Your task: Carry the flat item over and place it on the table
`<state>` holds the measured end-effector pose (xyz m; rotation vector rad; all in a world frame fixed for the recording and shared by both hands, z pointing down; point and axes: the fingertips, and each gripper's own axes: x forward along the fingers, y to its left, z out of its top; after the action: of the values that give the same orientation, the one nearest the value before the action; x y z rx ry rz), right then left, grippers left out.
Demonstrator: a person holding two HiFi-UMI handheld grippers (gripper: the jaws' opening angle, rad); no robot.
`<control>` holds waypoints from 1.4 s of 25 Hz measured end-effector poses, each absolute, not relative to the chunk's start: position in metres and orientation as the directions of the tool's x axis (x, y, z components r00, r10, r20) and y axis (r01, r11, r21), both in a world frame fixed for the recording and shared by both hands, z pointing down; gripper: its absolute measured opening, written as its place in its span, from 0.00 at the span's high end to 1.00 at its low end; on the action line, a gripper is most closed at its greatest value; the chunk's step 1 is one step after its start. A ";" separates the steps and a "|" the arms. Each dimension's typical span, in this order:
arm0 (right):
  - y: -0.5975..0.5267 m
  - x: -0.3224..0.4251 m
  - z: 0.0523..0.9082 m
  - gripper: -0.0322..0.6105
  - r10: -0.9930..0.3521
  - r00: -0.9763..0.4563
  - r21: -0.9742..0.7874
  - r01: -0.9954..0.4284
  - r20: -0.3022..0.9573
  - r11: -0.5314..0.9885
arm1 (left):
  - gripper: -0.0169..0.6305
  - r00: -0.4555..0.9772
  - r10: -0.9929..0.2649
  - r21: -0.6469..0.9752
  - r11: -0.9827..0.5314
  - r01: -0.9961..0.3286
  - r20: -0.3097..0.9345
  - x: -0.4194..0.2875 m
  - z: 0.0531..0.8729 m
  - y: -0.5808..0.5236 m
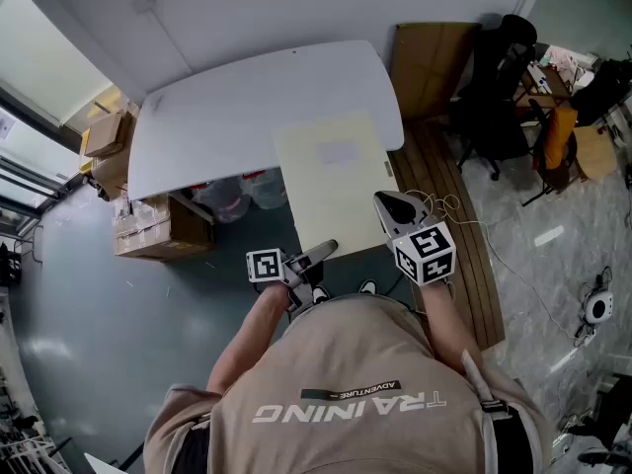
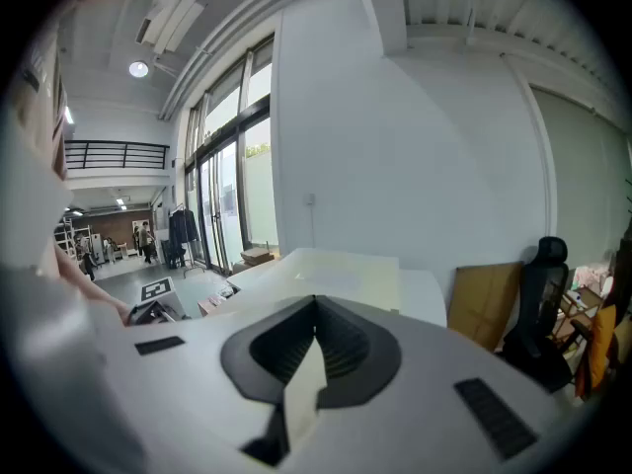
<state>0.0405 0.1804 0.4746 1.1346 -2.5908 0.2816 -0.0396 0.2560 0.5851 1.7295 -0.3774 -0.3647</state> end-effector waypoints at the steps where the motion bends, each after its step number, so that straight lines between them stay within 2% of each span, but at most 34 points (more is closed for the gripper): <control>1: 0.179 0.037 0.475 0.94 -0.684 -0.644 -0.051 -0.740 0.343 0.671 | 0.53 0.897 -0.440 0.981 -0.186 -0.055 -0.034 -0.039 0.586 0.255; 9: 0.175 0.040 0.470 0.94 -0.682 -0.657 -0.049 -0.731 0.321 0.680 | 0.53 0.907 -0.417 0.971 -0.234 -0.050 -0.053 -0.019 0.576 0.252; 15: 0.176 0.046 0.469 0.94 -0.695 -0.656 -0.040 -0.735 0.294 0.677 | 0.53 0.906 -0.420 0.978 -0.203 -0.039 -0.051 -0.013 0.579 0.253; 25: 0.170 0.086 0.475 0.94 -0.673 -0.683 -0.047 -0.711 0.283 0.702 | 0.53 0.910 -0.409 0.977 -0.212 -0.022 -0.068 0.027 0.577 0.250; 28: 0.166 0.096 0.475 0.94 -0.659 -0.704 -0.041 -0.691 0.264 0.722 | 0.53 0.901 -0.427 0.975 -0.158 -0.156 0.075 0.023 0.602 0.251; 31: 0.162 0.101 0.482 0.94 -0.644 -0.715 -0.058 -0.680 0.270 0.731 | 0.53 0.905 -0.426 0.979 -0.187 -0.080 -0.007 0.035 0.592 0.249; 35: 0.161 0.102 0.491 0.94 -0.631 -0.728 -0.093 -0.671 0.267 0.735 | 0.53 0.913 -0.408 0.980 -0.191 -0.062 -0.022 0.032 0.593 0.251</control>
<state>0.1023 0.1613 0.4911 1.0346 -2.7194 0.2704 0.0323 0.2507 0.5932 1.7470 -0.3561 -0.3227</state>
